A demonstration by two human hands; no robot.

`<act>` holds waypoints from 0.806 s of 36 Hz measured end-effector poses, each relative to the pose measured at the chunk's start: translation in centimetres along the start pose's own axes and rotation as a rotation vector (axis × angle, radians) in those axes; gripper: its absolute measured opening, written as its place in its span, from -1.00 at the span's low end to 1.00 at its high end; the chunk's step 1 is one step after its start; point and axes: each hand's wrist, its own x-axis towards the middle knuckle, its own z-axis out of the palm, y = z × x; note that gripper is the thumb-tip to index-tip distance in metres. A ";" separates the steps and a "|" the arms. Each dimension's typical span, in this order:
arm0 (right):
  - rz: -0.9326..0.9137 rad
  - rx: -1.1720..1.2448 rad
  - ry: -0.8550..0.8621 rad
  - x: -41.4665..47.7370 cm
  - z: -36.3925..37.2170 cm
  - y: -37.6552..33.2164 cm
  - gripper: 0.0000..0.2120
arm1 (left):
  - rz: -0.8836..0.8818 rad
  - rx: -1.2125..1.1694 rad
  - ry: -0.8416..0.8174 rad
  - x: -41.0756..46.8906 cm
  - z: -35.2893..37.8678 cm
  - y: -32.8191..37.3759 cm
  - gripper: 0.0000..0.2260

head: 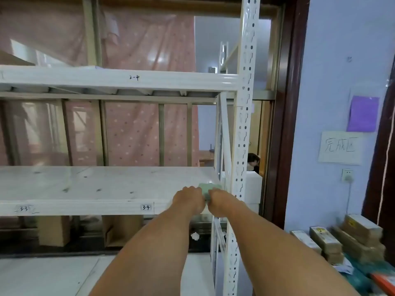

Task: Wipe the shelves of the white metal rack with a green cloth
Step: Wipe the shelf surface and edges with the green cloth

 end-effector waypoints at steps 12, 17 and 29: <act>-0.102 -0.031 0.094 3.8 1.4 1.2 -0.66 | 0.086 0.187 0.125 2.0 1.8 0.5 -0.84; -0.057 0.020 0.099 5.8 2.2 2.3 -0.72 | 0.074 0.086 0.052 2.8 2.3 0.6 -0.74; -0.159 -0.016 0.055 7.8 2.7 1.8 -0.67 | 0.161 -0.025 0.035 4.4 3.2 -1.1 -0.77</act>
